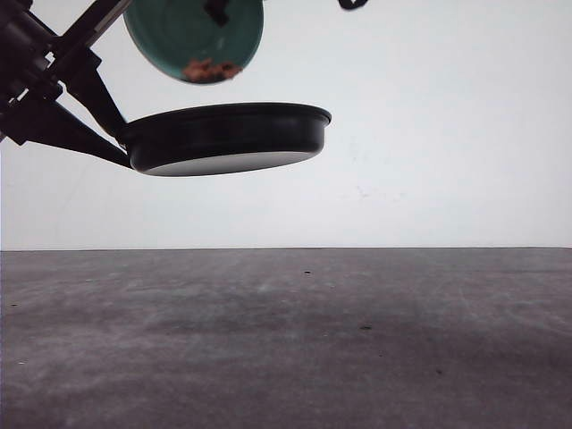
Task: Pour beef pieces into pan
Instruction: 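Tilt the bowl over the held pan to pour the beef cubes, then lower the empty bowl back onto the table with the right gripper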
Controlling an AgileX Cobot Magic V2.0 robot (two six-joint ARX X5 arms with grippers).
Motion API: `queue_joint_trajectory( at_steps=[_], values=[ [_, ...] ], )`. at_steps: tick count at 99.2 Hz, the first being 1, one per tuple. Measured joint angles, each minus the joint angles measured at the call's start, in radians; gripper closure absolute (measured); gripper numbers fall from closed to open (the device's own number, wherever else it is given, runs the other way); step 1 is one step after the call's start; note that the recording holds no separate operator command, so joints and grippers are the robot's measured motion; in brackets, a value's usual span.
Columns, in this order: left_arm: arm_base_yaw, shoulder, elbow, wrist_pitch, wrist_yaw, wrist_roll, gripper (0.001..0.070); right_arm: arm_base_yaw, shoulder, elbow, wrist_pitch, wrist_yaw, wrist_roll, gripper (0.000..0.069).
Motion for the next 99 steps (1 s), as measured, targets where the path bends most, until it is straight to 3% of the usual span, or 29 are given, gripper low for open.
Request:
queue_joint_trajectory(
  at_steps=[64,77,99],
  values=[
    [0.046,0.0,0.0,0.001,-0.001,0.0,0.0685,-0.041,0.004,-0.002,0.035,-0.009,-0.01,0.0679],
    [0.046,0.0,0.0,0.001,-0.001,0.004,0.0685,-0.04,0.004,-0.002,0.023,-0.014,0.114,0.0679],
    [0.046,0.0,0.0,0.001,0.0,0.023,0.0685,-0.062,-0.056,-0.002,-0.164,0.101,0.383,0.0679]
  ],
)
